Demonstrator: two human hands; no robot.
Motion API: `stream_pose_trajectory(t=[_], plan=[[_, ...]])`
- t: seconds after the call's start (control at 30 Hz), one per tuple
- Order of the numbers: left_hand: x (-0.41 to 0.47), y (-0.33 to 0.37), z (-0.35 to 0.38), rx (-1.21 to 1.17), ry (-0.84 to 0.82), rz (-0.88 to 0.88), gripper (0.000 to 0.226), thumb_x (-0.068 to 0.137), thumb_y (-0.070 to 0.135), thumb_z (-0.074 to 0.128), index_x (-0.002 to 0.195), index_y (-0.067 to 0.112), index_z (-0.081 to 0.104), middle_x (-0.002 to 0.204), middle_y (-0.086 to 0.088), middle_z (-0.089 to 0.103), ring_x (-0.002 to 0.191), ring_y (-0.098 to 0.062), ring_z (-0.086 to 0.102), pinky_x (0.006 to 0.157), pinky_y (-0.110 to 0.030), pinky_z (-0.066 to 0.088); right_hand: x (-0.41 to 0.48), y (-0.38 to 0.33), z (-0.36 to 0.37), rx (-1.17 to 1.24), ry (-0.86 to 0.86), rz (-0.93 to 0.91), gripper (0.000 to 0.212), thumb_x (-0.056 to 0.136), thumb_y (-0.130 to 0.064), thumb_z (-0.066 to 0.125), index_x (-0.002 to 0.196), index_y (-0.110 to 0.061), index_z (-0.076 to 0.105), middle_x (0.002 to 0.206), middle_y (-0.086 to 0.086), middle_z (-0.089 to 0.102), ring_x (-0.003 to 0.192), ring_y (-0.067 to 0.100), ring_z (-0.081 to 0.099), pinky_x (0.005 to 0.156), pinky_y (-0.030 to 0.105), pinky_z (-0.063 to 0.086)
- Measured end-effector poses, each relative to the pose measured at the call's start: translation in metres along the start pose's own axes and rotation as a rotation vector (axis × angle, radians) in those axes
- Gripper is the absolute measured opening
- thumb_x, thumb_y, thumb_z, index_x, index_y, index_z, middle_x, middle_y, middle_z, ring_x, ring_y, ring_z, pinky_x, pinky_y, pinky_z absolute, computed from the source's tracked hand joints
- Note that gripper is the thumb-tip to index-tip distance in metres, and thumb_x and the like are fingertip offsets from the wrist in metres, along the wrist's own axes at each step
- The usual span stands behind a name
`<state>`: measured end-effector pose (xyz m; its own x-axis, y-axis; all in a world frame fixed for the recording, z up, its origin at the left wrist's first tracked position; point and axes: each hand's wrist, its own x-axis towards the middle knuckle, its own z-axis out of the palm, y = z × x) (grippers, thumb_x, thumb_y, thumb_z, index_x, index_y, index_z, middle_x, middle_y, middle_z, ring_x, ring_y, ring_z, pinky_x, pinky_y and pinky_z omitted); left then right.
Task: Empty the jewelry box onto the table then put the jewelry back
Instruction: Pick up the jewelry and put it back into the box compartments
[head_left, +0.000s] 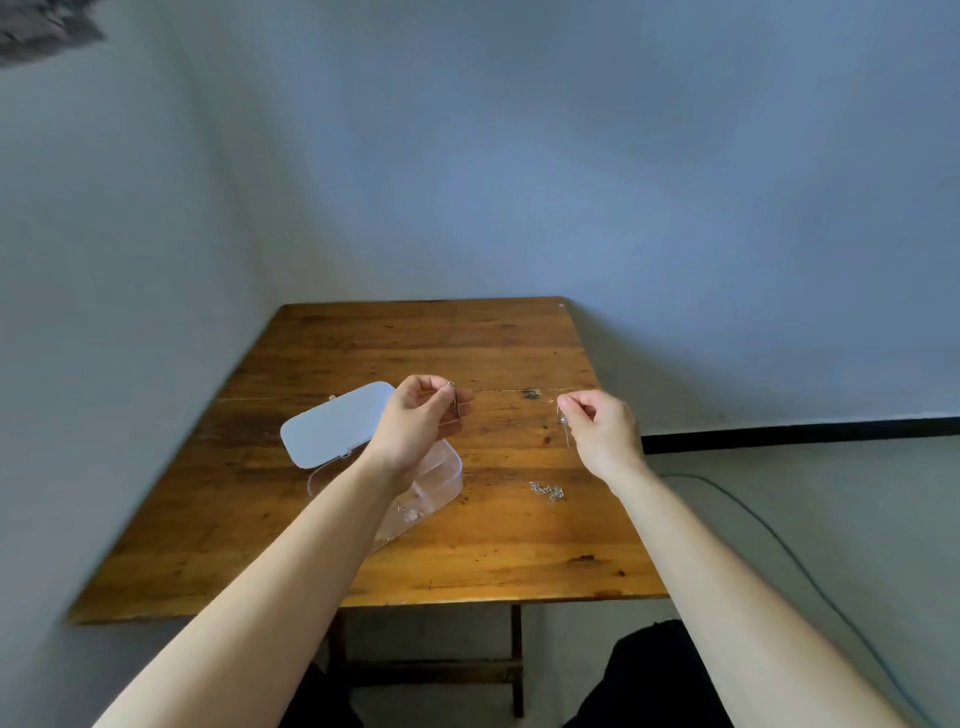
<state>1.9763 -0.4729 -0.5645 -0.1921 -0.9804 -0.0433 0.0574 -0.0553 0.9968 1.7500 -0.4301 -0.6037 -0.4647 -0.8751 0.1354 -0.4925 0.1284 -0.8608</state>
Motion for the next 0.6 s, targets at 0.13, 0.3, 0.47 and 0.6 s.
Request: stream_pose_trajectory(t=[0.13, 0.3, 0.47, 0.6], plan=[[-0.013, 0.027, -0.034, -0.011, 0.091, 0.073, 0.006, 0.098, 0.017, 0.058, 0.098, 0.011, 0.06, 0.097, -0.012, 0.077, 0.085, -0.02, 0.073, 0.072, -0.035, 0.06, -0.014, -0.05, 0.011, 0.154, 0.02, -0.07, 0.015, 0.099, -0.035, 0.059, 0.093, -0.026, 0.07, 0.078, -0.014, 0.068, 0.068, 0.002, 0.061, 0.061, 0.02, 0.045], [-0.028, 0.037, -0.072, 0.019, 0.147, 0.079, 0.008, 0.098, 0.017, 0.059, 0.1, 0.009, 0.062, 0.102, -0.015, 0.076, 0.095, -0.025, 0.073, 0.081, -0.041, 0.06, -0.029, -0.093, 0.034, 0.294, -0.007, -0.134, 0.01, 0.098, -0.031, 0.062, 0.091, -0.029, 0.069, 0.083, -0.012, 0.072, 0.081, 0.007, 0.067, 0.075, 0.021, 0.051], [-0.034, 0.023, -0.1, 0.023, 0.219, 0.04, 0.008, 0.097, 0.013, 0.059, 0.1, 0.007, 0.062, 0.099, -0.013, 0.076, 0.092, -0.024, 0.073, 0.08, -0.04, 0.059, -0.034, -0.116, 0.064, 0.309, -0.082, -0.153, 0.015, 0.098, -0.032, 0.062, 0.101, -0.02, 0.072, 0.085, -0.01, 0.072, 0.082, 0.008, 0.068, 0.074, 0.022, 0.051], [-0.03, 0.005, -0.116, 0.031, 0.258, 0.008, 0.004, 0.096, 0.011, 0.058, 0.095, 0.009, 0.061, 0.095, -0.012, 0.076, 0.088, -0.022, 0.073, 0.08, -0.04, 0.057, -0.036, -0.124, 0.092, 0.28, -0.141, -0.15, 0.014, 0.098, -0.031, 0.062, 0.099, -0.021, 0.072, 0.087, -0.008, 0.072, 0.084, 0.013, 0.068, 0.08, 0.029, 0.055]])
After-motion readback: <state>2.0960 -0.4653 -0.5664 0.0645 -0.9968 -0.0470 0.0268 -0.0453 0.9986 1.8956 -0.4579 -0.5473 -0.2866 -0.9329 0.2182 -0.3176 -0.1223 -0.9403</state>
